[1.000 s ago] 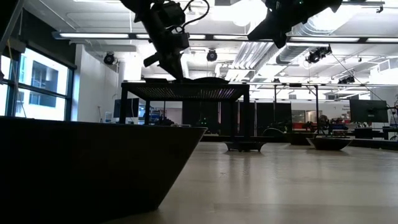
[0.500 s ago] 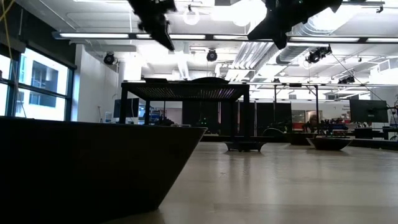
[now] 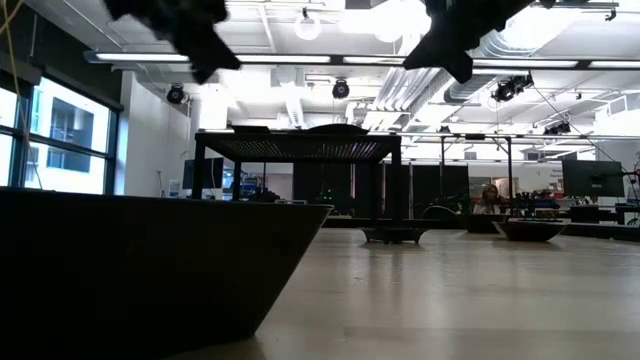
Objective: Pick & Place Mini shaped plates
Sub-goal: Stack the black leaf shaped plate on top of the black leaf shaped plate on the shelf
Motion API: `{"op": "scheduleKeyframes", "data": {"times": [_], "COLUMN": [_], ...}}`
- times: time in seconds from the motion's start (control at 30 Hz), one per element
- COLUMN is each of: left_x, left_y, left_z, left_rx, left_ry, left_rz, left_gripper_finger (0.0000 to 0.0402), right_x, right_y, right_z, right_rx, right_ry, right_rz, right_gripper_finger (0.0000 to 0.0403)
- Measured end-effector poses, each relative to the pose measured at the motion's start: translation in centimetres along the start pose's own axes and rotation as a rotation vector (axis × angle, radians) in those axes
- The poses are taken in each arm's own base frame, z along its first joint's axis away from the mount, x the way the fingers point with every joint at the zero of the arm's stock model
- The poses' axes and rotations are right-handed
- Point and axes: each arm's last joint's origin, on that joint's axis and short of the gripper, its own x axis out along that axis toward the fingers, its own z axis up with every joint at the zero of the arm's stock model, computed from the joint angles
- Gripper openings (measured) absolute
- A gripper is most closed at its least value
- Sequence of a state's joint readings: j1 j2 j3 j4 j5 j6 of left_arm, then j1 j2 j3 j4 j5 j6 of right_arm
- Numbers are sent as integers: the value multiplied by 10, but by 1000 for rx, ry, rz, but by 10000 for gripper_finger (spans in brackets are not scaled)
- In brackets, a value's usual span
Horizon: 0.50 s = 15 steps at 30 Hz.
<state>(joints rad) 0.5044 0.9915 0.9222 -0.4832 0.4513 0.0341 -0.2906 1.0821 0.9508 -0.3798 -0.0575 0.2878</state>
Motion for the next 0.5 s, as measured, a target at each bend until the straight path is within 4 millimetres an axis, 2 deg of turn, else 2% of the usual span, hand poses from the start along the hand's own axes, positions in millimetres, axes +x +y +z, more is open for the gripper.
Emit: {"op": "scheduleKeyframes", "data": {"times": [0.2,0.33,0.5], "left_x": [-7,6,23], "left_y": [-19,-28,-36], "left_z": [-56,-86,-108], "left_rx": [-241,-372,-474], "left_ry": [39,128,175], "left_rz": [24,22,121], "left_gripper_finger": [1,1,1], "right_x": [2,3,3], "right_y": [20,27,29], "right_z": [-7,-10,-11], "right_rx": [48,77,92], "right_ry": [1,-3,-3], "right_rz": [-20,-35,-29], "right_gripper_finger": [1,1,2]}}
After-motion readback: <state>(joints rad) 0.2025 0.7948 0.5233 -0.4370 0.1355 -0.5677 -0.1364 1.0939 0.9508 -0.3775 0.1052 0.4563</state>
